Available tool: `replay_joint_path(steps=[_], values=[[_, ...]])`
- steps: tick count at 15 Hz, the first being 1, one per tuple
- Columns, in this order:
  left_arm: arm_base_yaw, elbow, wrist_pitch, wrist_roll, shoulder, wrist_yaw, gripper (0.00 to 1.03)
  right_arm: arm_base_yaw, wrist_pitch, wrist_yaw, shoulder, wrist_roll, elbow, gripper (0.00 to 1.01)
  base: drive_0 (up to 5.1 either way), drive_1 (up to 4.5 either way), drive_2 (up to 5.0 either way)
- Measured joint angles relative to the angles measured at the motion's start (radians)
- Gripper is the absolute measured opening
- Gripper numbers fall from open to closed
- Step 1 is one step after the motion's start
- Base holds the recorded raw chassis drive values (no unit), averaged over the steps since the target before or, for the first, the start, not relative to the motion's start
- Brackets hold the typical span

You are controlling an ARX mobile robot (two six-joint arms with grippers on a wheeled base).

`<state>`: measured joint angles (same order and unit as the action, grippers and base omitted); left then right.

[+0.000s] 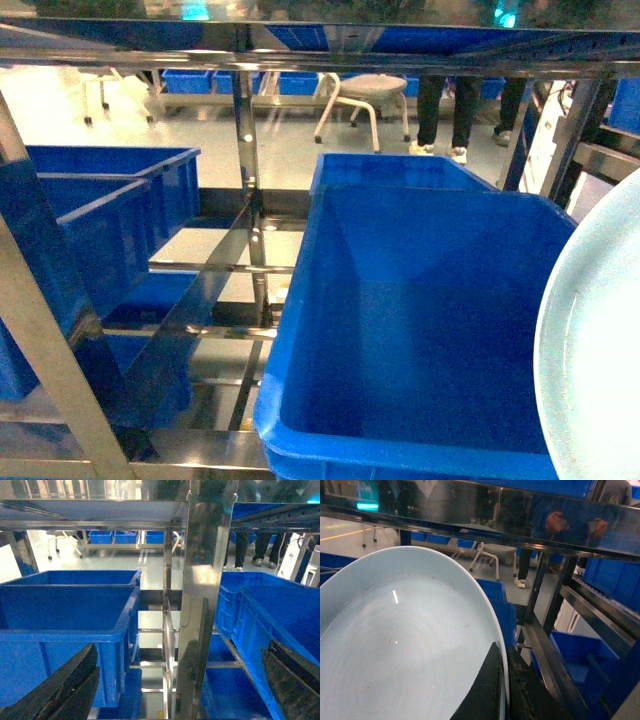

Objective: Place blue tray on left shelf second layer neatly

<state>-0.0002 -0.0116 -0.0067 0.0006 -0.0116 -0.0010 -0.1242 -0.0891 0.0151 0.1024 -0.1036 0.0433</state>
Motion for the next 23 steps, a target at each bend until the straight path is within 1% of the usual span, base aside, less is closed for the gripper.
replay_joint_path(steps=[3, 23], values=[[0.0, 0.0, 0.003, 0.0, 0.0, 0.001, 0.98, 0.0, -0.002, 0.0, -0.001, 0.0, 0.0, 0.02, 0.0, 3.79, -3.8], [0.0, 0.0, 0.003, 0.0, 0.0, 0.001, 0.98, 0.0, -0.001, 0.0, -0.001, 0.0, 0.0, 0.02, 0.0, 0.0, 0.0]])
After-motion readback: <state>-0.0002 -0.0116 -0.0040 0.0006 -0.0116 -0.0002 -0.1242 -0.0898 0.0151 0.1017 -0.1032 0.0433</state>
